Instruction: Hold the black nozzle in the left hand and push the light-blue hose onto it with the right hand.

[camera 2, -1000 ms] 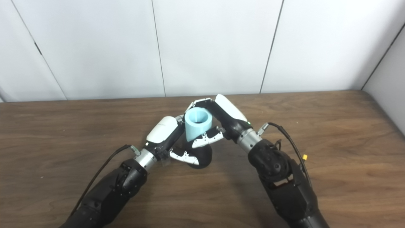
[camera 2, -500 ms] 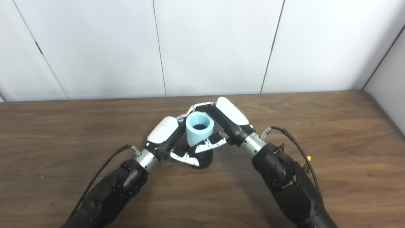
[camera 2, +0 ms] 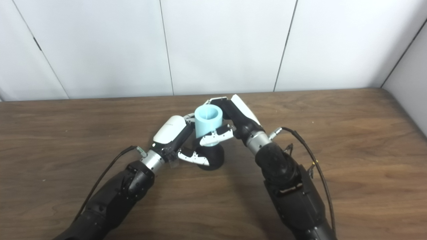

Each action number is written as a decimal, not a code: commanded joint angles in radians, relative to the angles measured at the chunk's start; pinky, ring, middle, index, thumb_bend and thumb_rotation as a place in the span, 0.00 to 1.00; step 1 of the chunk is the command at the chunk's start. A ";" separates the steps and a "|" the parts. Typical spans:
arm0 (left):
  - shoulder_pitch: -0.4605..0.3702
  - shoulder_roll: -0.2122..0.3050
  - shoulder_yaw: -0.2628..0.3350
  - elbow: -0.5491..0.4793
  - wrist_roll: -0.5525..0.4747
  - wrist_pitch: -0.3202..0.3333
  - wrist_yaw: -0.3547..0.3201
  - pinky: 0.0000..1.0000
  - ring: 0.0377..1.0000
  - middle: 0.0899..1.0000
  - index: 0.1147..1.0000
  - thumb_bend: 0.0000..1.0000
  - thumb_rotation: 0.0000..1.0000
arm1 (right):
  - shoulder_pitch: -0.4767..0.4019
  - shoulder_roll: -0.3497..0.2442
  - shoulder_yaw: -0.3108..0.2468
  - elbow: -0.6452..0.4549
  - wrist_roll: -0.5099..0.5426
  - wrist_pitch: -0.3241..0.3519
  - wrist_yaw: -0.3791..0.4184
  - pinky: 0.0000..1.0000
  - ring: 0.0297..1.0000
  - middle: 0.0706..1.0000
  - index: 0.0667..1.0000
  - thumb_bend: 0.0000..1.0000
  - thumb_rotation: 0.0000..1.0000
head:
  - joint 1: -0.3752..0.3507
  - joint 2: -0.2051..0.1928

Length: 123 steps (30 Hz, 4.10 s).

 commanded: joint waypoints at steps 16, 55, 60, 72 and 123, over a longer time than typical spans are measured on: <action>0.118 0.019 -0.024 0.073 0.019 0.063 -0.027 0.89 0.66 0.43 0.42 0.53 0.00 | 0.038 -0.150 0.118 0.108 -0.020 -0.382 0.038 0.37 0.40 0.46 0.46 0.50 0.00 | -0.002 0.000; 0.117 0.018 -0.027 0.070 0.020 0.073 -0.023 0.89 0.66 0.43 0.42 0.53 0.00 | 0.082 -0.111 0.122 0.158 -0.040 -0.411 -0.086 0.35 0.40 0.45 0.48 0.50 0.00 | -0.001 0.008; 0.119 0.023 -0.025 0.059 0.019 0.077 -0.029 0.89 0.66 0.43 0.42 0.53 0.00 | 0.066 -0.164 0.168 0.202 -0.107 -0.570 -0.122 0.34 0.40 0.46 0.48 0.50 0.00 | 0.006 0.012; 0.115 0.022 -0.029 0.068 0.020 0.075 -0.029 0.89 0.66 0.43 0.42 0.53 0.00 | 0.051 -0.197 0.201 0.167 -0.140 -0.501 -0.075 0.37 0.40 0.46 0.51 0.51 0.00 | 0.004 0.012; 0.098 0.011 -0.035 0.116 0.007 0.059 -0.011 0.90 0.65 0.42 0.43 0.53 0.00 | -0.256 -0.343 0.060 -0.237 0.089 0.025 0.424 1.00 1.00 1.00 1.00 1.00 0.40 | -0.001 0.003</action>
